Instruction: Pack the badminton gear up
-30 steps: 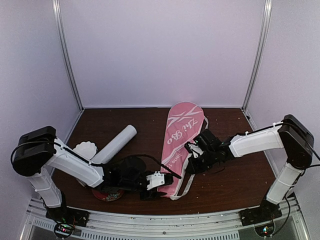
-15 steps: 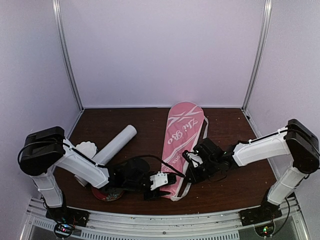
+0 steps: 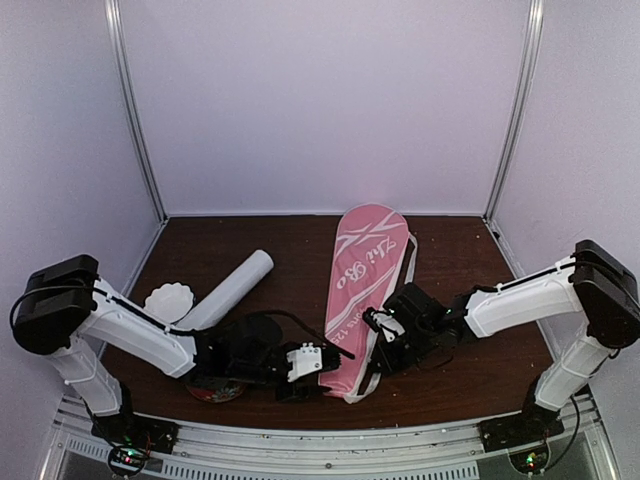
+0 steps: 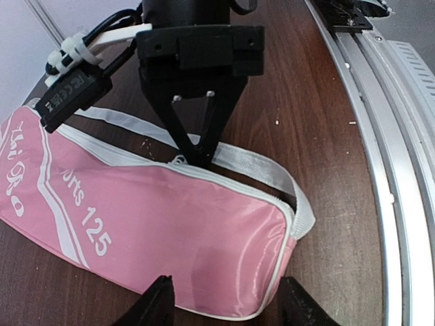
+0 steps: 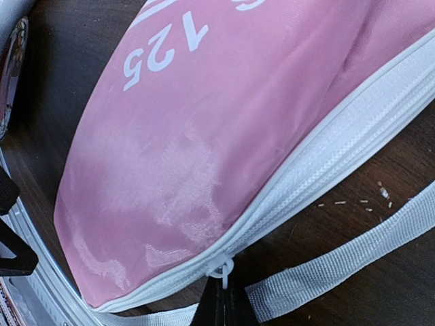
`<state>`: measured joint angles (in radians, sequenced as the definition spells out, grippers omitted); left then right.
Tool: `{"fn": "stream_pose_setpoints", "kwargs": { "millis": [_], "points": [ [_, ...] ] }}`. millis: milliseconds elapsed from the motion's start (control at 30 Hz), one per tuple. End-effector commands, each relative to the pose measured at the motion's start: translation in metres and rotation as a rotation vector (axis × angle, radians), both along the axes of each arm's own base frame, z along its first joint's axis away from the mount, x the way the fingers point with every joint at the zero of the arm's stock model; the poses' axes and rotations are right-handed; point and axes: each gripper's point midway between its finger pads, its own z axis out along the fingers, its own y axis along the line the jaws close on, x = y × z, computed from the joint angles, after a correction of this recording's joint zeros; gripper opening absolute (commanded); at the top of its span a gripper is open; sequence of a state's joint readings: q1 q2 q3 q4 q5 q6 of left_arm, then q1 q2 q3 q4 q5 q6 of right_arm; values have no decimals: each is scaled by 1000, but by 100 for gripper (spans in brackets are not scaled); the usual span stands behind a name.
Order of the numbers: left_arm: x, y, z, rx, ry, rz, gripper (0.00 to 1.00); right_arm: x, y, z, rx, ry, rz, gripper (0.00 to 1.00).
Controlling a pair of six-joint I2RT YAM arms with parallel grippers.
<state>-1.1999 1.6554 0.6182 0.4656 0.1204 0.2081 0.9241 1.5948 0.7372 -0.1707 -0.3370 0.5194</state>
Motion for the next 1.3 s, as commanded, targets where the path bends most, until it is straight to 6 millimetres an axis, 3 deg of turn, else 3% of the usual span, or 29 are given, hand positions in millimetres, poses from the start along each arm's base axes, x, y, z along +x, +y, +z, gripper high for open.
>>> {"fn": "stream_pose_setpoints", "kwargs": {
  "millis": [0, 233, 500, 867, 1267],
  "points": [
    [-11, 1, -3, 14, -24, -52, 55, 8, 1, 3, -13, -22, 3, 0],
    [-6, -21, -9, -14, -51, -55, 59, 5, 1, 11, 15, -38, 15, 0],
    [19, -22, -20, 6, -83, 84, 56, -10, 5, 12, 63, -22, 40, 0],
    [45, -20, -25, 9, -78, 260, 51, -52, 22, 17, 93, -17, 119, 0],
    [48, -23, -24, -26, -55, 293, 50, -90, 38, 32, 245, 50, 114, 0]
  ]
}}
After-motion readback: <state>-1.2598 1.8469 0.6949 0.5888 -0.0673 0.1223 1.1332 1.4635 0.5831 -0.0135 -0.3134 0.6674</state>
